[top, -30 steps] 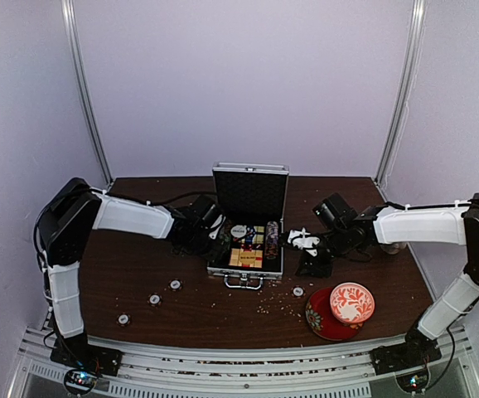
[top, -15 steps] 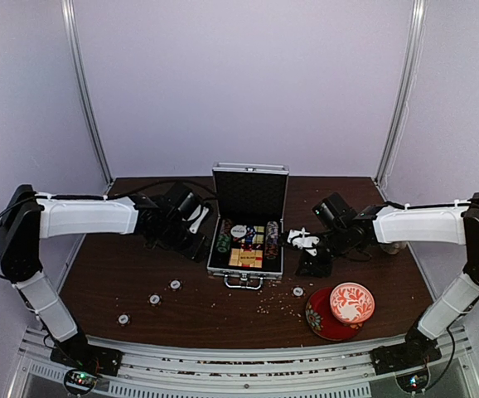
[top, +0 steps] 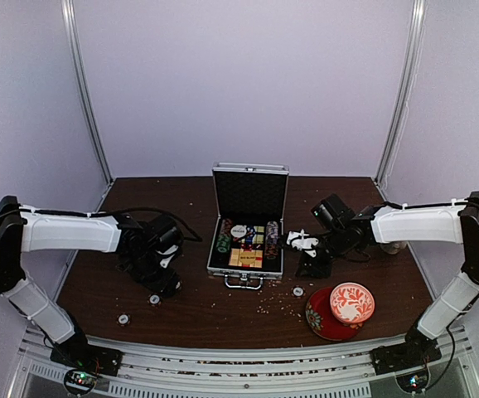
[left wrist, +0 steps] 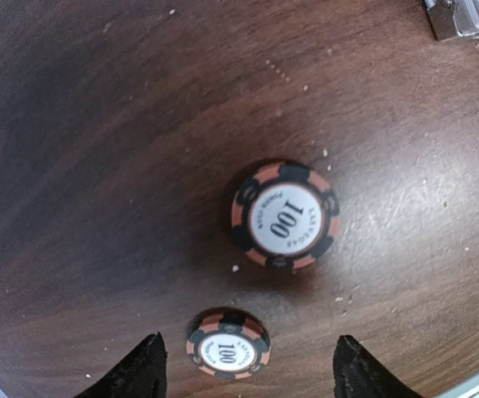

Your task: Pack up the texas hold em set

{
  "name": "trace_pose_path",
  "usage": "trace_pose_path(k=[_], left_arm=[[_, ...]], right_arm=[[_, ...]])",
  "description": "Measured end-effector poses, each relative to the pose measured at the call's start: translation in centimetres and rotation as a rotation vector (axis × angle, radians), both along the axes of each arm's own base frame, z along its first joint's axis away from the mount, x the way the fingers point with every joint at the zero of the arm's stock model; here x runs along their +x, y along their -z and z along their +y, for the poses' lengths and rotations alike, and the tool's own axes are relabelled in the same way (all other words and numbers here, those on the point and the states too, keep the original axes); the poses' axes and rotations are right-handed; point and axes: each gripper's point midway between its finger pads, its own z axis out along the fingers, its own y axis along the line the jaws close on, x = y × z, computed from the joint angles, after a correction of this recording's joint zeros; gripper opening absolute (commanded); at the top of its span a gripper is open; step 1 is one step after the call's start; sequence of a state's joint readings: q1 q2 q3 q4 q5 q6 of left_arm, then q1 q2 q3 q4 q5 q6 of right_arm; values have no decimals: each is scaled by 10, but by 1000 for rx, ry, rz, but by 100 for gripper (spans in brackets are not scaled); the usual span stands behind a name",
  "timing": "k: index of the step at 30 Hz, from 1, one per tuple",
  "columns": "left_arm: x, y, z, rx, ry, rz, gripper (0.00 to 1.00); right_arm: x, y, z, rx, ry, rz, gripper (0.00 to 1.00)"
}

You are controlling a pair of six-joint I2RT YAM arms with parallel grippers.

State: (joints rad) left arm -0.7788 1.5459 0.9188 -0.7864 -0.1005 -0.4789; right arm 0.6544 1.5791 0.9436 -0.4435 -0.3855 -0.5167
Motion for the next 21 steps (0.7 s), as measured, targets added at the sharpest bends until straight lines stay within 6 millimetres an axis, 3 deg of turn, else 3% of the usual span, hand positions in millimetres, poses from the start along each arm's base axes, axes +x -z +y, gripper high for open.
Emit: trace_pose_path(k=[9, 21], left_arm=[[-13, 5, 20, 5, -65, 37, 68], [-24, 23, 28, 36, -71, 97, 60]], right_arm=[[-1, 0, 0, -1, -1, 2, 38], [-1, 2, -1, -5, -1, 7, 38]])
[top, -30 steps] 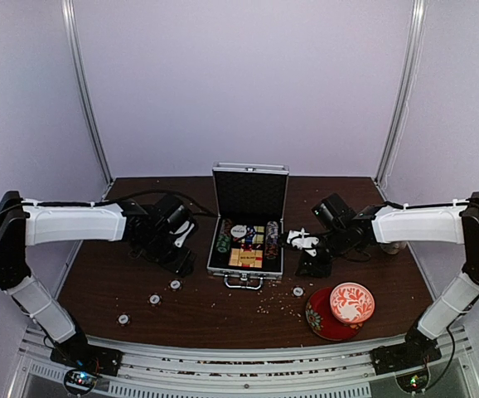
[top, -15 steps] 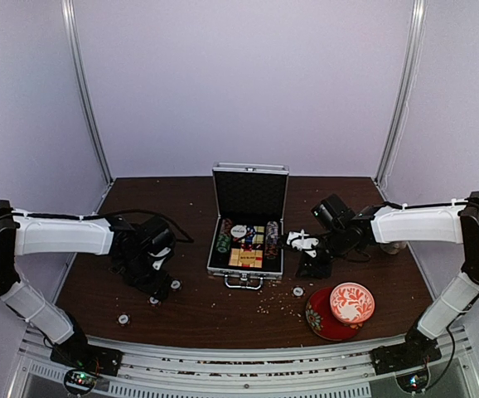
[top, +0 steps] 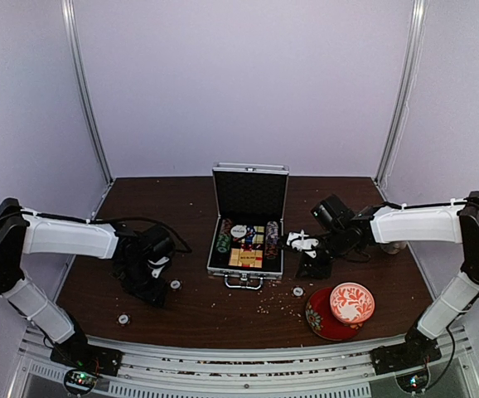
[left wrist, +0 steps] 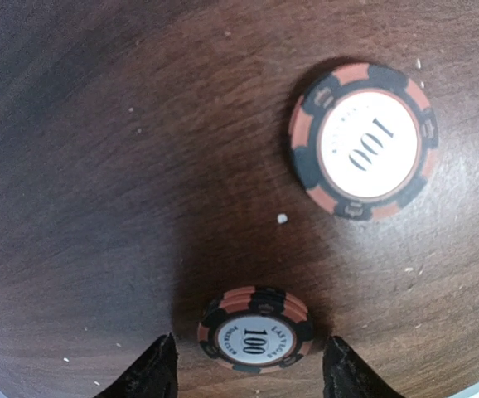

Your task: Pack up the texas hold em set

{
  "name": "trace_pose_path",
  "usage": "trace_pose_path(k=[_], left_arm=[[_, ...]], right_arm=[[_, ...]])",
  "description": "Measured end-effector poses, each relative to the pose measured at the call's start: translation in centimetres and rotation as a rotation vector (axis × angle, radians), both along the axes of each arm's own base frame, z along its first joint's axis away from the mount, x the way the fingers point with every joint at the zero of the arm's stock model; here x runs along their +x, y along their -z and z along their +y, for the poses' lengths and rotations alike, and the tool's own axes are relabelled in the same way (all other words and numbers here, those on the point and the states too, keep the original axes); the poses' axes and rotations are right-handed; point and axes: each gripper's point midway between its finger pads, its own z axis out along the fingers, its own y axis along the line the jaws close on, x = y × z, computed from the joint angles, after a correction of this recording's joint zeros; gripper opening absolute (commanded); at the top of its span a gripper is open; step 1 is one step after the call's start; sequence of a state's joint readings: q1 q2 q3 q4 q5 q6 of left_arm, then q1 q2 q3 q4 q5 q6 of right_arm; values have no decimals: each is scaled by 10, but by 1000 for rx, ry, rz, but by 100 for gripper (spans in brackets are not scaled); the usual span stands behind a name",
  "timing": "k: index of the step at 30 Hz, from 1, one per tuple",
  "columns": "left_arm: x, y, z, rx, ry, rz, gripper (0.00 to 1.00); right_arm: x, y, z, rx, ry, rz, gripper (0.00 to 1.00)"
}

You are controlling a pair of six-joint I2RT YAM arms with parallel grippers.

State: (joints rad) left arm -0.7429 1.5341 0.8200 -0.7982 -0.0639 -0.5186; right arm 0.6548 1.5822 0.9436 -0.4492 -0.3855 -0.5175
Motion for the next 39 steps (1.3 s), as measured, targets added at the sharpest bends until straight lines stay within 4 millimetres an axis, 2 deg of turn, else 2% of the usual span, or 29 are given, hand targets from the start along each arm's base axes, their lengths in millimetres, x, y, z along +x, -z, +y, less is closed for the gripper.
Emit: trace_pose_path(k=[12, 21, 25, 28, 31, 35, 39], left_arm=[[3, 5, -7, -23, 15, 2, 54], [2, 5, -10, -37, 34, 11, 39], [2, 3, -10, -39, 40, 16, 34], [5, -7, -17, -44, 56, 15, 34], [15, -30, -41, -86, 96, -30, 34], [34, -76, -103, -188, 206, -146, 34], [45, -103, -167, -254, 327, -260, 34]], right_arm=[[-1, 4, -1, -9, 0, 12, 38], [-1, 4, -1, -9, -1, 11, 38], [-1, 4, 0, -9, -5, 10, 38], [-2, 4, 0, -10, -5, 10, 38], [-1, 4, 0, -9, -5, 10, 37], [0, 4, 0, -9, 6, 9, 37], [5, 3, -2, -14, 41, 2, 37]])
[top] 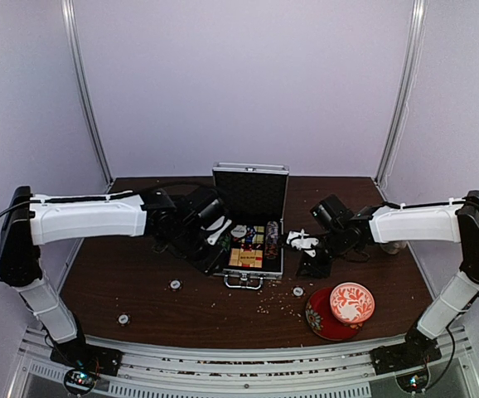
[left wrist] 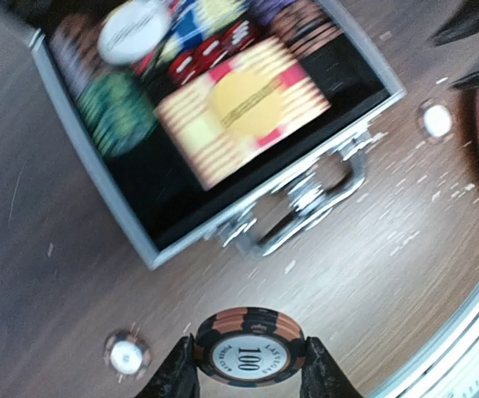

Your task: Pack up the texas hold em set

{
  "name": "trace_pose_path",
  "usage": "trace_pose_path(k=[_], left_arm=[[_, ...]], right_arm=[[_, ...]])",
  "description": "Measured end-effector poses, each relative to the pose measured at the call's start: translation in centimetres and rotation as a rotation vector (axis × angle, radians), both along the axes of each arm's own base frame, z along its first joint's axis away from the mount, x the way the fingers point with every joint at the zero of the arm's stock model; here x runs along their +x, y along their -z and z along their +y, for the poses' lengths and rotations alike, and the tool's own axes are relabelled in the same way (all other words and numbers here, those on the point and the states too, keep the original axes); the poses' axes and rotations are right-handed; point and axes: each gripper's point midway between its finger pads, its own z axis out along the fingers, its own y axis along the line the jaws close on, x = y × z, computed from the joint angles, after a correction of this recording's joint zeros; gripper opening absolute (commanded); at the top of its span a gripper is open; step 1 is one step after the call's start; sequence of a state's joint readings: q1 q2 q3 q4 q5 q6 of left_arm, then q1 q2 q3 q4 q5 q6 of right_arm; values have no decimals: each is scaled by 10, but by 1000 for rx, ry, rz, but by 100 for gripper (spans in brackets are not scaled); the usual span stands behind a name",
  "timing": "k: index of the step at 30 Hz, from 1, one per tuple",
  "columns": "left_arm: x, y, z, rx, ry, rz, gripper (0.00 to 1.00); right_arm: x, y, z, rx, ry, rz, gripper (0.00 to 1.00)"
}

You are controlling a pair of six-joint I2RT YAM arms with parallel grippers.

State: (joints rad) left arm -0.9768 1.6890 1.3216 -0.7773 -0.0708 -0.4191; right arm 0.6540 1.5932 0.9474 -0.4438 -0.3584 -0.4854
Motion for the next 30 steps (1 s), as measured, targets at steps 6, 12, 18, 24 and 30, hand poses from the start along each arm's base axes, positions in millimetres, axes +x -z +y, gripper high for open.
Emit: trace_pose_path(k=[6, 12, 18, 24, 30], left_arm=[[9, 1, -62, -75, 116, -108, 33], [33, 13, -96, -134, 157, -224, 33], [52, 13, -118, -192, 169, -332, 33], [61, 39, -130, -176, 186, -346, 33], [65, 56, -138, -156, 208, -348, 33]], right_arm=[[11, -3, -6, 11, 56, -9, 37], [25, -12, -19, 32, 123, -20, 37], [35, -19, -27, 51, 153, -39, 37], [35, -19, -28, 55, 156, -37, 37], [36, -19, -28, 56, 157, -36, 37]])
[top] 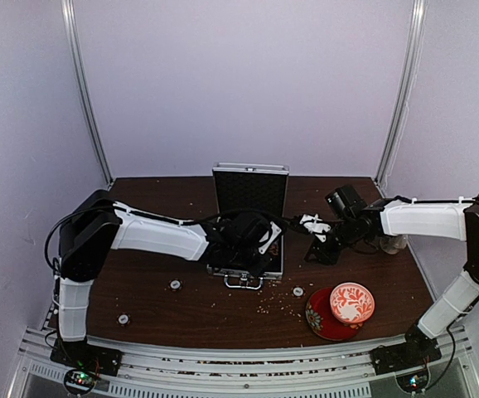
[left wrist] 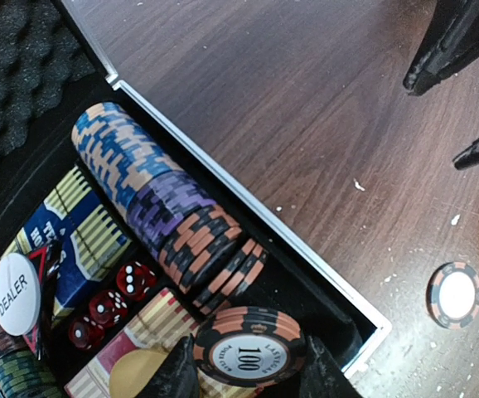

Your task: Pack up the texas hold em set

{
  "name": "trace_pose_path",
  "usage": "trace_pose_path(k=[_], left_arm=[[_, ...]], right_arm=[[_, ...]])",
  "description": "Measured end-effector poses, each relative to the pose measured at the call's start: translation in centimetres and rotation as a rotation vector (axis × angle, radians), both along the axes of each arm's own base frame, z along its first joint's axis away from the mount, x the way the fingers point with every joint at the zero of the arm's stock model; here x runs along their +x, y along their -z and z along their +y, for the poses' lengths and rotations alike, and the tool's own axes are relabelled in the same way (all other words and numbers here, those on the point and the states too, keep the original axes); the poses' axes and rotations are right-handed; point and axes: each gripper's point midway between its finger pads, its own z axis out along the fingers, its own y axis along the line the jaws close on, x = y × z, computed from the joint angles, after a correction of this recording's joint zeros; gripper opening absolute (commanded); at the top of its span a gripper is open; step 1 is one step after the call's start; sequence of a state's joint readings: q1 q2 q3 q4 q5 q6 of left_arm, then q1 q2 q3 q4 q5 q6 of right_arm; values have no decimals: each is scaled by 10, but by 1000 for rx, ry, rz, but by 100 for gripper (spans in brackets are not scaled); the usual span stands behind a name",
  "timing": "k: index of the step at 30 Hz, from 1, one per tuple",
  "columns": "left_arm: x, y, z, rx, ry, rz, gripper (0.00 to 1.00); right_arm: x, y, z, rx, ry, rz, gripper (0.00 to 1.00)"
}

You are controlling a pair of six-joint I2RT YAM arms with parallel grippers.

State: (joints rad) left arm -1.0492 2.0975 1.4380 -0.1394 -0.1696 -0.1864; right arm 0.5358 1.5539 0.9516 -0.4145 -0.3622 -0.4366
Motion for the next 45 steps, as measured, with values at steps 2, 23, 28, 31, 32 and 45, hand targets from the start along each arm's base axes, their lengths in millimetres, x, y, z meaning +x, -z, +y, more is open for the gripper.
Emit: trace_pose_path(k=[2, 23, 28, 31, 32, 45], left_arm=[[1, 1, -1, 4, 2, -5, 33], [20, 1, -18, 16, -4, -65, 44], [23, 4, -19, 27, -5, -78, 55], [23, 8, -19, 36, -4, -77, 57], [23, 8, -19, 36, -4, -77, 57], [27, 8, -12, 87, 8, -87, 59]], right_arm=[[0, 0, 0, 0, 1, 0, 37], [2, 0, -3, 3, 8, 3, 37], [2, 0, -3, 4, 7, 5, 37], [2, 2, -3, 3, 6, 9, 37], [1, 2, -3, 3, 6, 10, 37], [-1, 6, -1, 5, -4, 28, 37]])
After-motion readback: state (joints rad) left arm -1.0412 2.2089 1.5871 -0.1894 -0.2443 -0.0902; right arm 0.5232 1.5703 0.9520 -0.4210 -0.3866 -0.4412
